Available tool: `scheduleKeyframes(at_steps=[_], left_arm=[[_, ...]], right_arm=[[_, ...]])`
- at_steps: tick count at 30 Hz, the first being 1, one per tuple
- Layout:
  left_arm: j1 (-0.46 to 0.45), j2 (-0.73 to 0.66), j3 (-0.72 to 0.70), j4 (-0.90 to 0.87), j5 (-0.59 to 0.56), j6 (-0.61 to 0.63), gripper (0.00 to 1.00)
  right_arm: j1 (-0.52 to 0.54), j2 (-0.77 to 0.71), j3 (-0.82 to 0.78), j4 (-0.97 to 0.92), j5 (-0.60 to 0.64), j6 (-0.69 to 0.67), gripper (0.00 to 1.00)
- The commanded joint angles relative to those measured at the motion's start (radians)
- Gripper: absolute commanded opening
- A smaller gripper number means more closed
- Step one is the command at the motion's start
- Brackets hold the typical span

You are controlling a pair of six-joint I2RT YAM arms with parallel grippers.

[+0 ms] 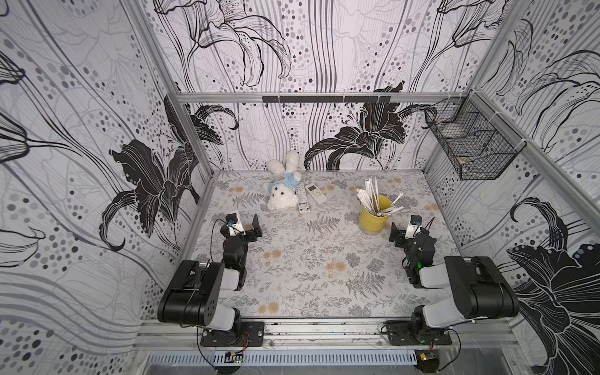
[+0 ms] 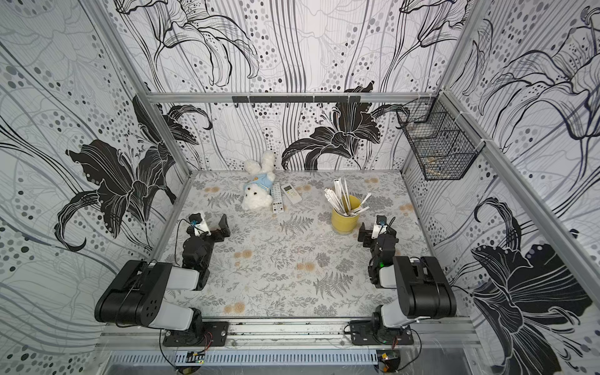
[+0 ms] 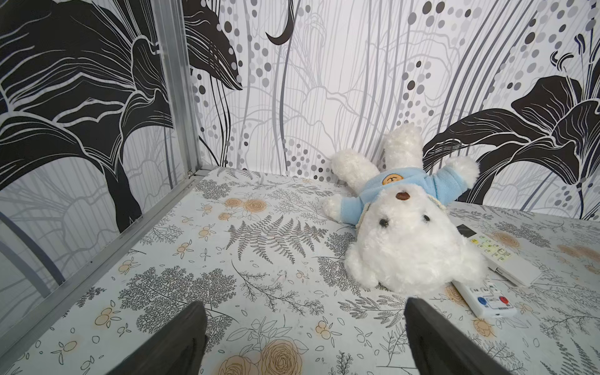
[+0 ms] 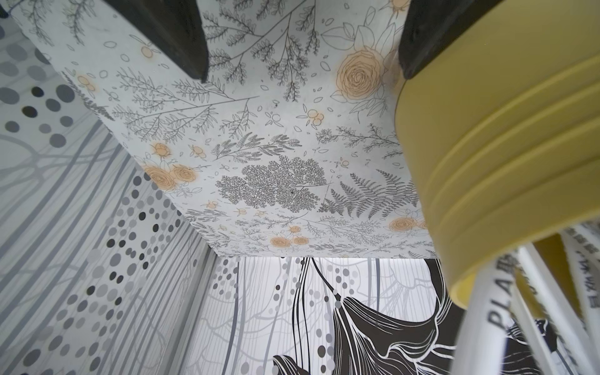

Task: Take the straws out of the storage container
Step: Pick up the straw from the container.

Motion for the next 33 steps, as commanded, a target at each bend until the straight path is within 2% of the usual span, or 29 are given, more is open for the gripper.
scheduleKeyframes(at_steps=[1, 30, 31, 33], left_arm=[[-0.002, 0.005, 0.011, 0.019, -0.002, 0.012, 0.98], [0.004, 0.005, 0.011, 0.016, 0.019, 0.003, 0.98], [0.006, 0.004, 0.009, 0.021, 0.021, 0.003, 0.97], [0.008, -0.008, -0.009, 0.051, 0.04, 0.014, 0.84]], right_arm=[[-0.002, -0.003, 0.016, 0.028, -0.005, 0.013, 0.96], [-0.002, -0.002, 0.018, 0.024, -0.003, 0.011, 0.96], [-0.002, -0.003, 0.018, 0.027, -0.005, 0.013, 0.96], [-0.002, -0.026, 0.018, 0.006, 0.019, 0.022, 0.99]])
